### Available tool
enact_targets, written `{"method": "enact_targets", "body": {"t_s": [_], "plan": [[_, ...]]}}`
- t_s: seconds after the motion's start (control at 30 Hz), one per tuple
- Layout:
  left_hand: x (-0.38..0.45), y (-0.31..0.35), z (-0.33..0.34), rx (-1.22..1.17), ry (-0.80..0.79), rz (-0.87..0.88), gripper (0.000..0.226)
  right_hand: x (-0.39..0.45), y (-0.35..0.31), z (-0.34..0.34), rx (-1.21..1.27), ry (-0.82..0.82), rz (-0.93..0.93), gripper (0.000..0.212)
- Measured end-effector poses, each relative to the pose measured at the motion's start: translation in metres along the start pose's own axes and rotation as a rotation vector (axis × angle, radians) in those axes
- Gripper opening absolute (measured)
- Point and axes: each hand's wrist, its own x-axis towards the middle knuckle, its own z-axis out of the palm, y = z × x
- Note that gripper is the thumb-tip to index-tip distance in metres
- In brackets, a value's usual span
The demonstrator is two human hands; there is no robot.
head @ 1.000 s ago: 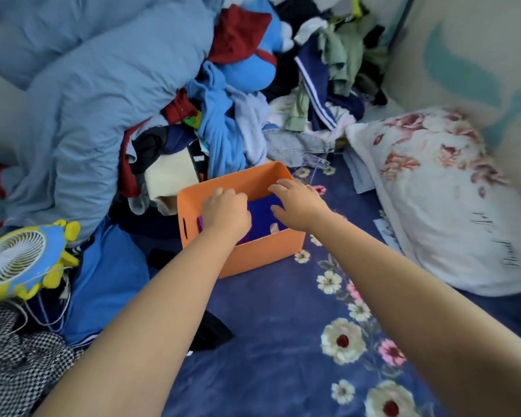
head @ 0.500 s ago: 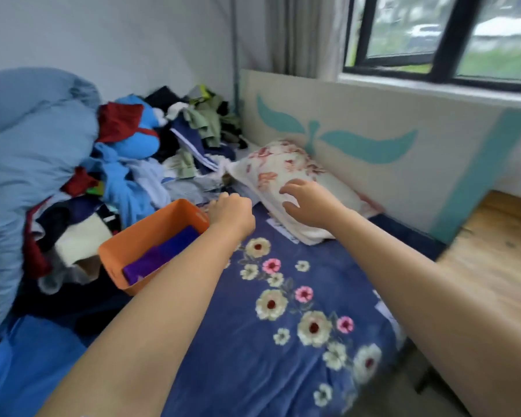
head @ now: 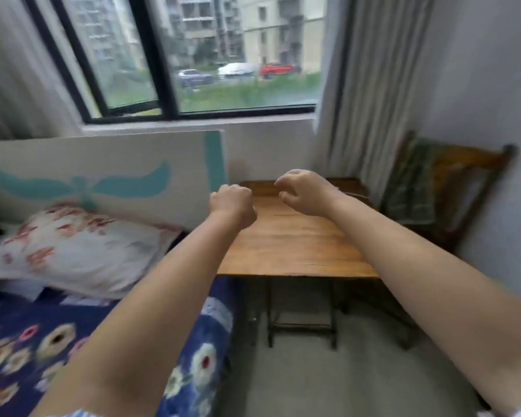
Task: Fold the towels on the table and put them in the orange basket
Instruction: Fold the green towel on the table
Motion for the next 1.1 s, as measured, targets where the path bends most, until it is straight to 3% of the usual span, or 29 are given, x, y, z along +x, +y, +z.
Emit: {"method": "enact_targets", "body": {"t_s": [0.27, 0.4, 0.73, 1.1], "plan": [[0.071, 0.253, -0.003, -0.139, -0.040, 0.232, 0.027, -0.089, 0.227, -0.088, -0.059, 0.021, 0.260, 0.037], [0.101, 0.326, 0.003, -0.139, -0.057, 0.314, 0.025, -0.107, 0.309, -0.106, -0.043, 0.023, 0.350, 0.036], [0.246, 0.407, 0.017, -0.168, -0.073, 0.322, 0.025, -0.053, 0.459, -0.114, -0.031, 0.059, 0.489, 0.036], [0.453, 0.491, 0.044, -0.213, -0.141, 0.381, 0.026, 0.092, 0.640, -0.137, -0.072, 0.054, 0.603, 0.037]]}}
